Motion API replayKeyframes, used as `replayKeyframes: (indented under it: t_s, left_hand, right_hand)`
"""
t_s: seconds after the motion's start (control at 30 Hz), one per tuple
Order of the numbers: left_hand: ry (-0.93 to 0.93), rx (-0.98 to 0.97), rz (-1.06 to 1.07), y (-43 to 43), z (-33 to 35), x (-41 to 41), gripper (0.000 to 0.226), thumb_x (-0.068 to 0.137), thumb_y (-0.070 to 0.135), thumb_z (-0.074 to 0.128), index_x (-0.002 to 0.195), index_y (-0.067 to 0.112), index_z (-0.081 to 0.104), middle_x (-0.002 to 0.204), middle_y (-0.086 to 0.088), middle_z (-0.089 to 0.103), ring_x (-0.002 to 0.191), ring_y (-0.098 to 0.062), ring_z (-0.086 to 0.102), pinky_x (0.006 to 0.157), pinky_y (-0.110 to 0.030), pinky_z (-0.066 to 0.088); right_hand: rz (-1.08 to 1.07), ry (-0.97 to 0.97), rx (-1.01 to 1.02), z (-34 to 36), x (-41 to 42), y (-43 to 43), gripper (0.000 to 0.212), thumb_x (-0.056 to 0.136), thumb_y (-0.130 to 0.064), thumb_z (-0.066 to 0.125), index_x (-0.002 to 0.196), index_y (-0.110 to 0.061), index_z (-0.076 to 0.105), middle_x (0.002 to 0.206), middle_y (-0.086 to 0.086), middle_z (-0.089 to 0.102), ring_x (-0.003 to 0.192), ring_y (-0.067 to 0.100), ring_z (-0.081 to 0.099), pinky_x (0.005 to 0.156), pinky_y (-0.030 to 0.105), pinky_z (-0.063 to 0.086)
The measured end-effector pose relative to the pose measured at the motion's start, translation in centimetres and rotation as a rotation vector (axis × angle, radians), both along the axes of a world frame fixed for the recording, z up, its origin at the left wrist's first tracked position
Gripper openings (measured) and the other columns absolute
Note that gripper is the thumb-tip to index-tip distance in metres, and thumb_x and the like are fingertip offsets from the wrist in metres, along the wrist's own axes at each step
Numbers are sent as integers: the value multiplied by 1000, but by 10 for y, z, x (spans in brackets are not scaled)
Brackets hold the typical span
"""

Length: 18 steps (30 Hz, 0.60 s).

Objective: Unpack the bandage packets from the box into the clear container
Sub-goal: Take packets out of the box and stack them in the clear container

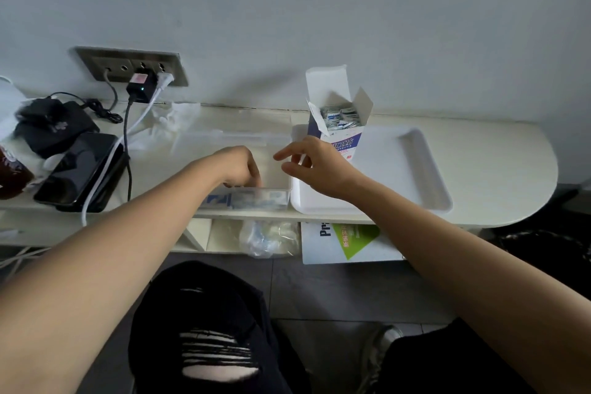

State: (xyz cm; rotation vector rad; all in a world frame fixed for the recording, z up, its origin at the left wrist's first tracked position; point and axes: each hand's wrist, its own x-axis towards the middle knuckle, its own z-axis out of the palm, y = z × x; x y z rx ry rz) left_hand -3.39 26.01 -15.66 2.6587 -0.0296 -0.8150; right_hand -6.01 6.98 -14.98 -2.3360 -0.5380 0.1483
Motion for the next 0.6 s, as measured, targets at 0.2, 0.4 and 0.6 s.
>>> replayKeyframes:
  t_s: [0.2, 0.4, 0.6]
  left_hand:
    - [31, -95, -46, -5, 2, -5, 20, 88, 35, 66, 95, 18, 74, 99, 0, 70, 92, -19, 61, 84, -33, 48]
    - [98, -98, -81, -12, 6, -9, 37, 96, 48, 47, 98, 19, 70, 102, 0, 63, 95, -19, 56, 89, -32, 41]
    - [12, -217, 5, -12, 12, -13, 47, 102, 42, 32, 105, 11, 68, 101, -4, 68, 83, -16, 61, 77, -30, 45]
  right_hand:
    - [-5, 18, -10, -3, 1, -2, 22, 91, -24, 60, 111, -23, 69, 90, -5, 56, 68, 2, 54, 66, 13, 39]
    - [-14, 94, 48, -13, 1, -4, 27, 90, -22, 62, 116, -24, 64, 92, 0, 61, 71, 10, 60, 65, 17, 40]
    - [-25, 102, 143, -5, 0, -12, 21, 91, -15, 59, 111, -17, 66, 86, -1, 65, 69, 17, 67, 61, 20, 51]
